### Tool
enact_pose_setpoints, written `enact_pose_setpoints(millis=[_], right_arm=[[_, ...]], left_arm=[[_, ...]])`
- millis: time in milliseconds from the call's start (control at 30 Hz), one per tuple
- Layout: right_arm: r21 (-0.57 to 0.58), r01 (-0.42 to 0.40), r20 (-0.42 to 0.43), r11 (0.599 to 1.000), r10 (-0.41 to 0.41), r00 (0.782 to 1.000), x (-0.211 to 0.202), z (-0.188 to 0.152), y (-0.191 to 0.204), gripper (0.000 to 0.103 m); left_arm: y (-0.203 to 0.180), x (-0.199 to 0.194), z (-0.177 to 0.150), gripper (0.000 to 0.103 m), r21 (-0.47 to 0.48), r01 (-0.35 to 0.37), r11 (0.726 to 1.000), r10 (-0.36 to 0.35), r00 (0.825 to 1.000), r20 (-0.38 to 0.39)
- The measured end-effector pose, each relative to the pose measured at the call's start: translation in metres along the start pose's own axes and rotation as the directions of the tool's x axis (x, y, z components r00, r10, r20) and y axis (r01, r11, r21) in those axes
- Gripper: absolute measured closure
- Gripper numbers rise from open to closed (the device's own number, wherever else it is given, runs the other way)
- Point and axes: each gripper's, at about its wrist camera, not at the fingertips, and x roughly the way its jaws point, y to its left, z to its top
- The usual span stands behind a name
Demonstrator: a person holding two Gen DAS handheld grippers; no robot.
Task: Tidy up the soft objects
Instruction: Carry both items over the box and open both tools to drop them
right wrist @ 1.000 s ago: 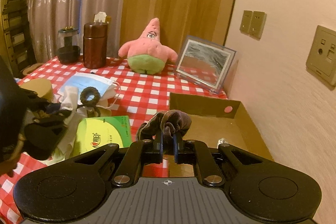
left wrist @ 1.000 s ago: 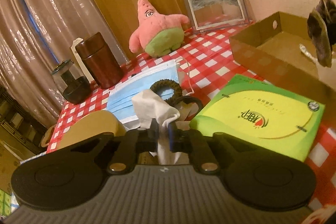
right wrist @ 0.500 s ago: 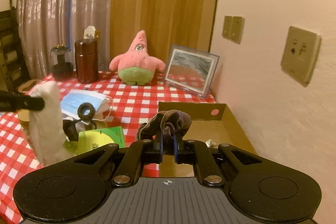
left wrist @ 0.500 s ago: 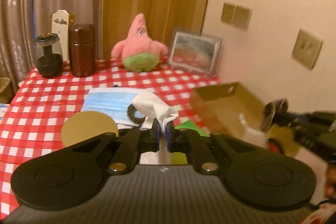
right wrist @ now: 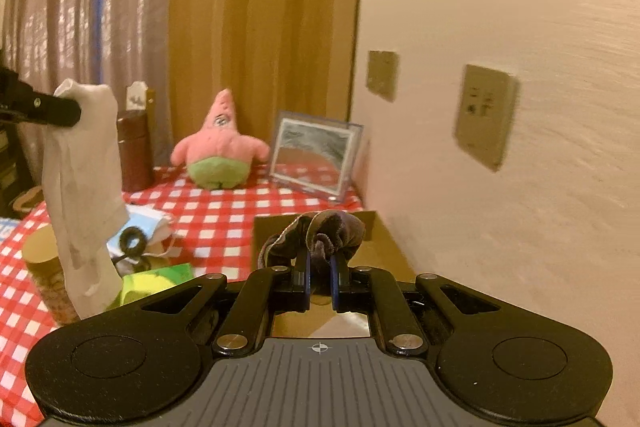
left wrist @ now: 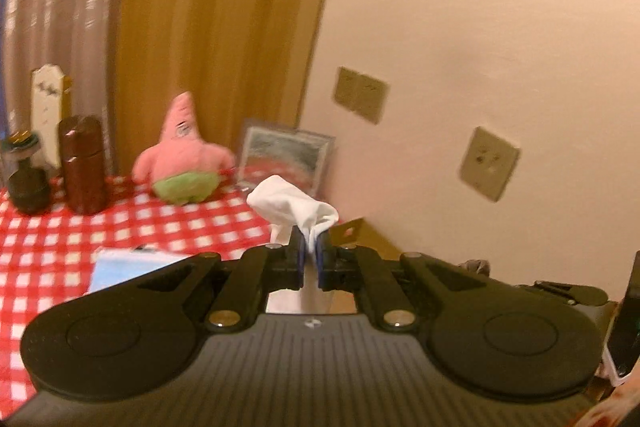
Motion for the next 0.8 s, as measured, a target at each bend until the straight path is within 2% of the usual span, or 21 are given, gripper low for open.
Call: enact_pose_setpoints(millis=[233, 433, 600, 767, 800], right_arm=[[0.032, 0.056, -0.012, 0.998, -0.056, 0.998, 0.002, 0.001, -0.041, 0.094], [0.054, 0.089, -0.044, 0.995, -0.087, 0.995, 0.017, -0.006, -0.066, 0.094], [0.073, 0.087, -0.082, 0.994, -0.081, 0.993, 0.033, -0.018, -0.072, 0.094], [0.089, 0.077, -0.111, 0.993, -0.067, 0.992, 0.047, -0.029, -0.071, 0.094], [0.093, 0.076, -0.115, 0.993, -0.065, 0.991, 0.05, -0.03, -0.071, 0.094]], left_arm=[[-0.054, 0.036, 0.019, 0.098, 0.047, 0.115, 0.992, -0.115, 0.993, 0.001], [-0.088, 0.085, 0.016, 0.098, 0.054, 0.2, 0.978, -0.198, 0.979, -0.038], [-0.1, 0.137, -0.013, 0.098, 0.055, 0.232, 0.971, -0.221, 0.964, -0.149], [-0.106, 0.173, -0.04, 0.097, 0.093, 0.23, 0.969, -0.2, 0.945, -0.26], [-0.107, 0.178, -0.042, 0.093, 0.103, 0.227, 0.969, -0.192, 0.944, -0.269]])
